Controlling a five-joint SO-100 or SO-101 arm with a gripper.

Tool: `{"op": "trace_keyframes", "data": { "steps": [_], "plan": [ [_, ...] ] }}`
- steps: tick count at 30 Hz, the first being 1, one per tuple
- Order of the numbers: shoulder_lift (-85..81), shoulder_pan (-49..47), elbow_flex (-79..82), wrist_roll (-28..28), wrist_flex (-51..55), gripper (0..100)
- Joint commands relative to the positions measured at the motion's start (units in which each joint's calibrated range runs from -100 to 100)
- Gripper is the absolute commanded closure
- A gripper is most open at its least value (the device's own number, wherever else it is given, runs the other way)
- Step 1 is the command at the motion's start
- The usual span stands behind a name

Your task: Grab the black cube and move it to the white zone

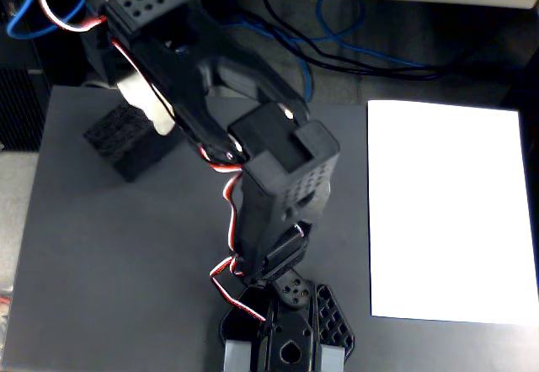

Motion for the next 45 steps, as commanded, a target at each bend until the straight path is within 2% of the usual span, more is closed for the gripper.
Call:
{"op": "trace_keyframes", "data": {
  "steps": [1, 9, 10, 13, 15, 18, 22, 25, 27, 29, 32, 35, 45],
  "plan": [
    [-0.33, -0.29, -1.41, -0.07, -0.47, 72],
    [-0.33, -0.29, 19.53, 2.70, -15.13, 73],
    [-1.00, -0.29, 19.62, 2.70, -14.88, 75],
    [-1.17, 0.22, 18.72, 2.34, -14.45, 99],
    [-1.17, 0.52, 14.73, 2.39, -12.13, 99],
    [-1.17, 0.74, -2.68, 2.18, 0.73, 99],
    [-1.25, 13.32, -17.64, 2.55, 10.94, 99],
    [-2.26, 21.71, -19.36, 2.76, 15.14, 99],
    [-11.50, 28.33, -18.55, 5.06, 17.46, 99],
    [-25.36, 33.34, -14.29, 7.37, 17.54, 99],
    [-45.52, 38.34, 1.13, 11.71, 17.54, 99],
    [-56.02, 49.23, 8.65, 17.79, 17.54, 99],
    [-47.29, 52.25, 0.04, 18.21, 17.11, 99]
  ]
}}
